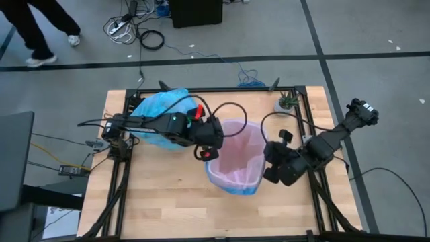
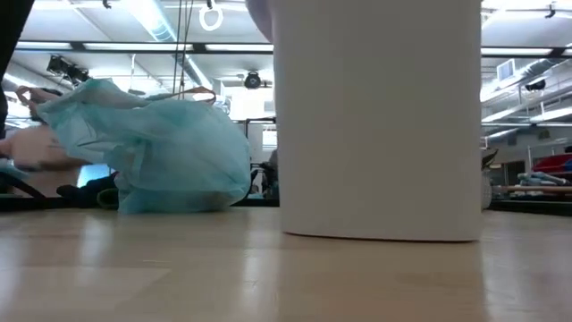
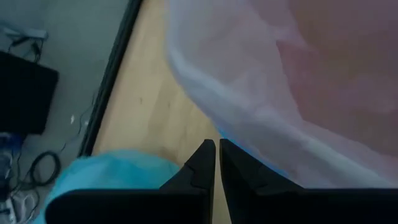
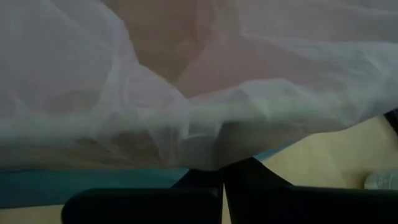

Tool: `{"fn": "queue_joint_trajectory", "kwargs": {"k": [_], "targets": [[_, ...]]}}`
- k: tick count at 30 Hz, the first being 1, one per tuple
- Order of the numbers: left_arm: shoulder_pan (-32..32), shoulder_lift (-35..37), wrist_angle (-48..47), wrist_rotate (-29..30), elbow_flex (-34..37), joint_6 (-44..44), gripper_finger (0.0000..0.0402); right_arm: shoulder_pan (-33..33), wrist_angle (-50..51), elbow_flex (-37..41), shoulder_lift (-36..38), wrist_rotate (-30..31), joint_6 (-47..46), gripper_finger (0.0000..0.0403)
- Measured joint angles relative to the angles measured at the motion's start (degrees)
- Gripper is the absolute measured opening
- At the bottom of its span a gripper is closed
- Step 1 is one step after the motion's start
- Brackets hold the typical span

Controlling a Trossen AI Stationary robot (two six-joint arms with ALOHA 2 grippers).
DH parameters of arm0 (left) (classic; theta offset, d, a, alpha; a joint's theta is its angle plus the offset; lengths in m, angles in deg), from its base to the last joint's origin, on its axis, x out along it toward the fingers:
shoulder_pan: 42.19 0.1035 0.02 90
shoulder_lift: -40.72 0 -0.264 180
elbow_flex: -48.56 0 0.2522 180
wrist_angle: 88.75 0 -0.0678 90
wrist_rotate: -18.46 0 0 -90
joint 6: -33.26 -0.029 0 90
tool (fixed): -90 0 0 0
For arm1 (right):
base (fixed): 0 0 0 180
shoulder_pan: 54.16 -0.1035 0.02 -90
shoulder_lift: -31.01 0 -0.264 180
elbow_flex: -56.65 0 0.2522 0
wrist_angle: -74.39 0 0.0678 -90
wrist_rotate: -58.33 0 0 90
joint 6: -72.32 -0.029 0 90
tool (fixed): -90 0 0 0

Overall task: Place trash/remove bag and relplace
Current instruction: Put the new trash bag into the trash bin

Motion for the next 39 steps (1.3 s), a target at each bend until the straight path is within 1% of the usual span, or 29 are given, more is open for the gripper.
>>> {"fn": "queue_joint_trajectory", "kwargs": {"k": [3, 5, 8, 11, 13, 16, 21, 28, 32, 39], "targets": [[-1.02, 0.05, -0.04, -0.13, 2.36, 1.29, 0.0033, 2.19, -0.60, 0.28, -0.22, -0.29, 3.62, 0.0000], [-1.67, 0.21, 0.32, -0.38, 3.40, 2.18, 0.0033, 3.64, -1.31, 1.64, -0.31, -1.52, 5.65, 0.0000], [-2.23, 0.23, 0.66, -0.45, 4.11, 3.24, 0.0033, 6.08, -5.56, 5.77, -0.31, -5.72, 9.03, 0.0000], [-2.76, 0.25, 0.31, -0.49, 4.18, 2.94, 0.0033, 7.16, -11.04, 9.44, -0.03, -7.39, 10.10, 0.0000], [-3.01, 0.23, 0.16, -0.55, 4.18, 2.93, 0.0033, 7.53, -13.75, 11.04, 0.09, -7.29, 10.85, 0.0000], [-3.44, 0.20, -0.21, -1.62, 4.24, 3.03, 0.0033, 7.90, -14.55, 11.47, -0.04, -7.11, 11.51, 0.0000], [-3.80, 0.15, -0.12, -1.54, 4.81, 4.02, 0.0033, 8.14, -14.59, 11.50, 0.60, -7.54, 13.14, 0.0000], [-4.30, 1.88, 0.37, -0.59, 4.16, 4.21, 0.0033, 7.19, -14.06, 10.09, 5.26, -12.64, 10.60, 0.0002], [-4.43, 3.29, -1.32, -0.25, 1.51, 3.14, 0.0033, 5.95, -14.32, 9.11, 8.85, -13.34, 10.36, 0.0024], [-4.61, 3.43, -4.90, 1.01, -1.98, -1.07, 0.0033, 5.46, -11.96, 9.11, 13.14, -13.71, 7.29, 0.0101]]}}
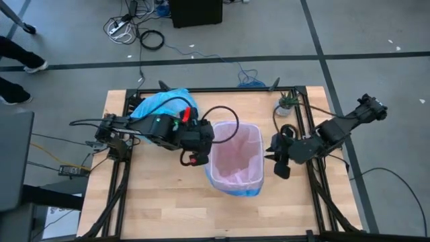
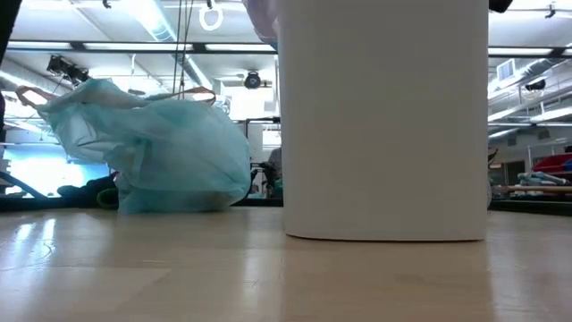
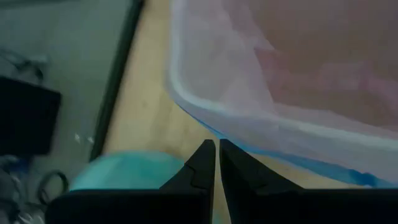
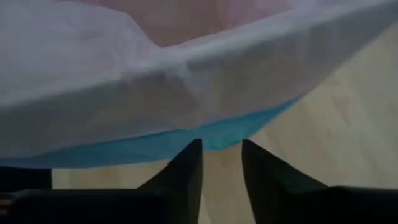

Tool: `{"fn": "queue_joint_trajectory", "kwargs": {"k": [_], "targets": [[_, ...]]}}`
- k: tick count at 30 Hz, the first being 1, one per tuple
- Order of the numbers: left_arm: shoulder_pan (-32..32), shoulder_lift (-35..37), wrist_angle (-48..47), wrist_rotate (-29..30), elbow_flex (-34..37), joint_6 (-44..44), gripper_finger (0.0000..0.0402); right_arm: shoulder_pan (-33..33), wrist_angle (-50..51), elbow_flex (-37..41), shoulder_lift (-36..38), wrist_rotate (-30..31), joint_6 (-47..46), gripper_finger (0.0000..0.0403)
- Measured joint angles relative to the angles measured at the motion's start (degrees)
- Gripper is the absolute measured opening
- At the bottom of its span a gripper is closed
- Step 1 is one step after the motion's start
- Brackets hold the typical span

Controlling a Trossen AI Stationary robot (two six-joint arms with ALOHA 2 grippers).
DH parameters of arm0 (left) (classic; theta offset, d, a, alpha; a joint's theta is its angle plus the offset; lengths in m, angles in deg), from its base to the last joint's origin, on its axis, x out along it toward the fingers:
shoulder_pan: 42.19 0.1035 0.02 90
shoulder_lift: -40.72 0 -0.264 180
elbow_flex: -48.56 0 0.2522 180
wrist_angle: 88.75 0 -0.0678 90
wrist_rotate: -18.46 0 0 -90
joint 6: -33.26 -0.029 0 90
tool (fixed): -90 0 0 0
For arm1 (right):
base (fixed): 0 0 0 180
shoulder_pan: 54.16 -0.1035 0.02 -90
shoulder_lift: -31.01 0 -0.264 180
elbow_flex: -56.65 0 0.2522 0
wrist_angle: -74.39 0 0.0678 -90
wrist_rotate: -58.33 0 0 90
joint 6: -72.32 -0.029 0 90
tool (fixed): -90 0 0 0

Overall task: Place trash/remove bag and relplace
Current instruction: Put the new trash bag into the trash bin, then return to Home Position

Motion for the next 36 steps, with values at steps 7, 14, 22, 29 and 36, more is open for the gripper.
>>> {"fn": "queue_joint_trajectory", "kwargs": {"k": [7, 14, 22, 29, 36], "targets": [[-0.93, 4.37, -0.45, 6.25, -5.21, -5.87, 0.0033, 0.00, 0.26, 0.00, 8.32, -0.14, -0.08, 0.0144], [-0.67, 12.23, -7.52, 19.25, -6.23, -10.30, 0.0033, -0.65, 0.06, -0.07, 22.17, 0.54, 2.59, 0.0138], [-0.67, 18.34, -7.51, 20.65, -6.19, -12.52, 0.0033, -0.68, 0.58, -0.09, 34.72, 1.75, 6.58, 0.0125], [-0.67, 22.75, -7.49, 20.59, -6.17, -9.93, 0.0033, -0.61, 2.78, -0.11, 42.91, 5.57, 15.91, 0.0119], [-1.12, 27.96, -7.42, 20.34, -2.53, -9.95, 0.0033, -0.56, 5.83, -0.11, 49.92, 7.97, 18.68, 0.0119]]}}
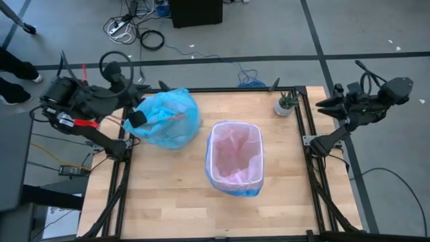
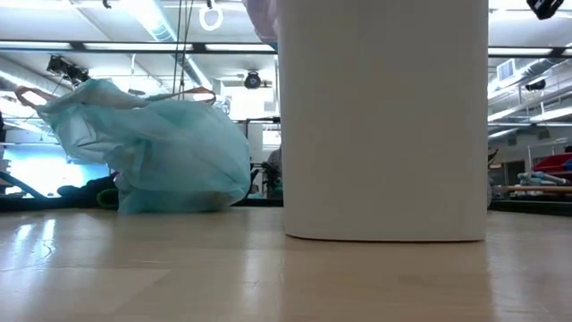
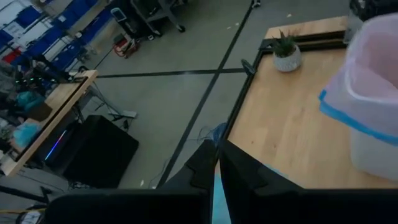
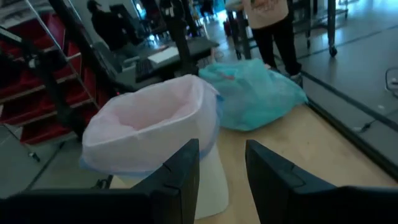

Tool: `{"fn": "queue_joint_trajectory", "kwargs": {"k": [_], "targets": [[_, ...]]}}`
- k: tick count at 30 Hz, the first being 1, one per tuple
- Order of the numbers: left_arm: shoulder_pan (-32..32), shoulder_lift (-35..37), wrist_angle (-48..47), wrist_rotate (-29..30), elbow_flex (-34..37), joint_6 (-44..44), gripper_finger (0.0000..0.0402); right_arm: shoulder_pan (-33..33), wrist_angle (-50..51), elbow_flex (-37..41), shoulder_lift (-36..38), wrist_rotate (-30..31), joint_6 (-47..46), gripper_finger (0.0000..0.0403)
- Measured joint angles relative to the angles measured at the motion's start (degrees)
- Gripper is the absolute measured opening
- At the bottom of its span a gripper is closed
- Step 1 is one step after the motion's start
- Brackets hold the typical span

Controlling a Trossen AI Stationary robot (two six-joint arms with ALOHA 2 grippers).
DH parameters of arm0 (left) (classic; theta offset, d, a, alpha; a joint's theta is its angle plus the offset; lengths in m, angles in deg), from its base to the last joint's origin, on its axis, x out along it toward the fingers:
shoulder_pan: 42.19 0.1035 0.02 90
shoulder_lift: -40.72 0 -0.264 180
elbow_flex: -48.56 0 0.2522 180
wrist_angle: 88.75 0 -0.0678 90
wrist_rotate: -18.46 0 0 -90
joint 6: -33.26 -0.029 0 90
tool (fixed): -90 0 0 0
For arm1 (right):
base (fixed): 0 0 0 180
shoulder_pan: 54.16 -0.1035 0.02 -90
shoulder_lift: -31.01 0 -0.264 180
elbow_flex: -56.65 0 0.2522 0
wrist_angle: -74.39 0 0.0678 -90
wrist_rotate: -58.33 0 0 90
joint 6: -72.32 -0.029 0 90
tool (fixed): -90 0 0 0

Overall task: Place trash/remove bag and relplace
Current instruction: Return to Home Position

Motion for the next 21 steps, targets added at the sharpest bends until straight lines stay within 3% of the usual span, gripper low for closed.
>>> {"fn": "queue_joint_trajectory", "kwargs": {"k": [6, 9, 15, 21], "targets": [[-1.18, 6.20, 1.14, -0.44, 8.96, 2.27, 0.0033, 1.60, 0.97, 0.02, 3.54, 1.17, 4.47, 0.0118], [-1.98, 10.42, 6.36, -2.33, 16.22, 3.29, 0.0033, 2.63, 2.27, 0.10, 4.66, 2.53, 5.50, 0.0119], [-2.69, 20.41, 36.29, -12.07, 38.32, -5.48, 0.0033, 3.40, 0.19, 2.50, 6.46, 4.56, 6.85, 0.0116], [-2.67, 25.26, 61.41, -12.97, 58.74, -4.73, 0.0033, 3.42, -2.52, 7.41, 6.62, 4.28, 3.82, 0.0115]]}}
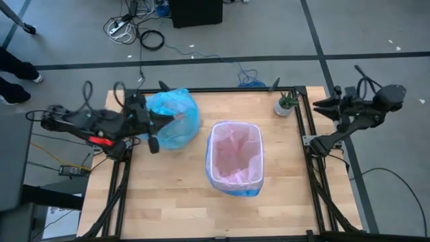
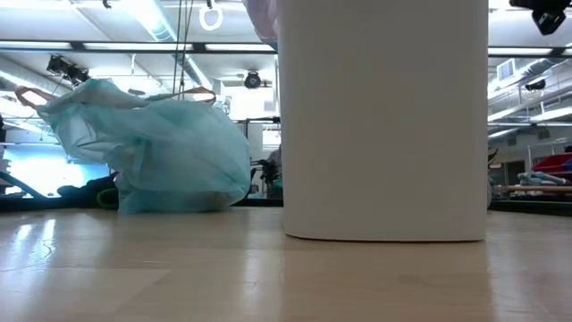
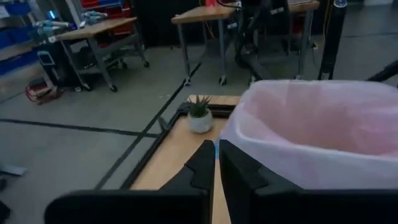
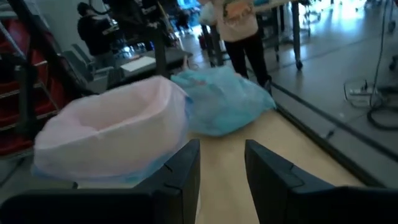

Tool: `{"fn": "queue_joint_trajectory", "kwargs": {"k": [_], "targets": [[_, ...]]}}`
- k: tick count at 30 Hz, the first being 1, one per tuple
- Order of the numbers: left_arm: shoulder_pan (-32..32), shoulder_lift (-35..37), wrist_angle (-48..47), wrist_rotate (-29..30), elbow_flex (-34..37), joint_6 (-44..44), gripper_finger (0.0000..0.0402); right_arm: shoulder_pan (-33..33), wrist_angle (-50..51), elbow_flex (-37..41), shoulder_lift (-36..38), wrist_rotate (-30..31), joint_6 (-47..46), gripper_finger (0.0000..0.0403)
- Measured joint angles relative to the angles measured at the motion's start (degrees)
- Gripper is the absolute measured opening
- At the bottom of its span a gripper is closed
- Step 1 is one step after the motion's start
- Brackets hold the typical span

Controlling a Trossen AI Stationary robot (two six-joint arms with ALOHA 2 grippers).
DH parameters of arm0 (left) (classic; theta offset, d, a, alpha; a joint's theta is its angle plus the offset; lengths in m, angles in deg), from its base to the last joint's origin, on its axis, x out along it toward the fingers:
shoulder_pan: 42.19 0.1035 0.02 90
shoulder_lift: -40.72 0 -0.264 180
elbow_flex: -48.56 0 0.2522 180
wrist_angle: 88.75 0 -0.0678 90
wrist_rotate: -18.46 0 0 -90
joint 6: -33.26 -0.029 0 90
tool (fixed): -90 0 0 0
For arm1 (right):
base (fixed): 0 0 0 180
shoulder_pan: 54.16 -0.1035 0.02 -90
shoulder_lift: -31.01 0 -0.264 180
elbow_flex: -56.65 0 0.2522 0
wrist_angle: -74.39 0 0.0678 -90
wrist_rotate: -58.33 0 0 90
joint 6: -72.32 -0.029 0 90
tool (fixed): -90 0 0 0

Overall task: Place trash/remove bag and relplace
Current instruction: Return to Home Position

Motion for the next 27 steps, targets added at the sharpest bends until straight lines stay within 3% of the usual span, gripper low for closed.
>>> {"fn": "queue_joint_trajectory", "kwargs": {"k": [7, 12, 16, 21, 27], "targets": [[0.04, 0.02, 4.90, -2.03, 8.88, 8.15, 0.0033, 0.01, 5.01, 4.37, 0.00, -0.13, -5.80, 0.0111], [0.20, 0.03, -1.41, 4.43, 10.29, 14.58, 0.0033, 0.00, 4.66, 6.43, 0.02, -2.48, -12.26, 0.0111], [0.12, -0.03, -9.31, 4.38, 11.21, 16.00, 0.0033, 0.00, -3.78, 8.87, 0.02, -2.32, -7.84, 0.0112], [0.02, -1.14, -8.45, 1.38, 13.27, 24.44, 0.0033, 0.00, -18.33, 15.12, -0.02, -1.42, 0.29, 0.0112], [-0.43, -1.93, 0.78, -6.45, 16.82, 13.20, 0.0033, 0.00, -30.27, 22.81, -0.07, -1.32, 5.58, 0.0112]]}}
